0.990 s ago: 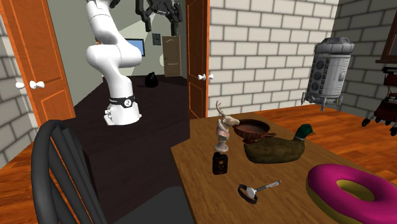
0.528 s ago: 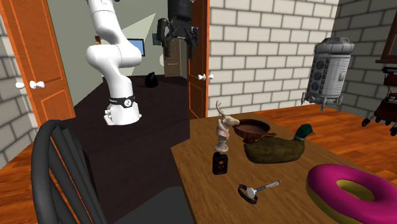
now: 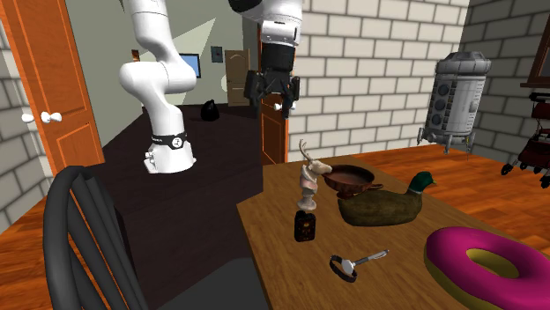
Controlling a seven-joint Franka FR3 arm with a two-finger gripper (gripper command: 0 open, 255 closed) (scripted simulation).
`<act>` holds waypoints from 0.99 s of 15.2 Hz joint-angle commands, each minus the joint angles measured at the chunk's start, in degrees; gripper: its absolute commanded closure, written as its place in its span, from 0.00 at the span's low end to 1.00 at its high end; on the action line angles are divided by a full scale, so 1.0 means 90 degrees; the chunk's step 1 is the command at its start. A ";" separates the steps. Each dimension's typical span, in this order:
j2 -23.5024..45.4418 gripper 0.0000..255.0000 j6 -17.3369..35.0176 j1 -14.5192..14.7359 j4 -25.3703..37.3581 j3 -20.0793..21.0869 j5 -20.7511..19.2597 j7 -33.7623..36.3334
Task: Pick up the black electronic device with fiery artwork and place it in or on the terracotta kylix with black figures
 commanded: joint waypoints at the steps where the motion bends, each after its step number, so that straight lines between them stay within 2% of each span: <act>1: 0.0523 0.00 0.0133 0.0043 0.0214 0.0060 -0.0046 0.0176; 8: 0.2276 0.00 0.0332 0.0212 0.1169 0.0122 -0.0205 0.0623; 15: 0.4061 0.00 0.0264 0.0435 0.2440 0.0095 -0.0287 0.0939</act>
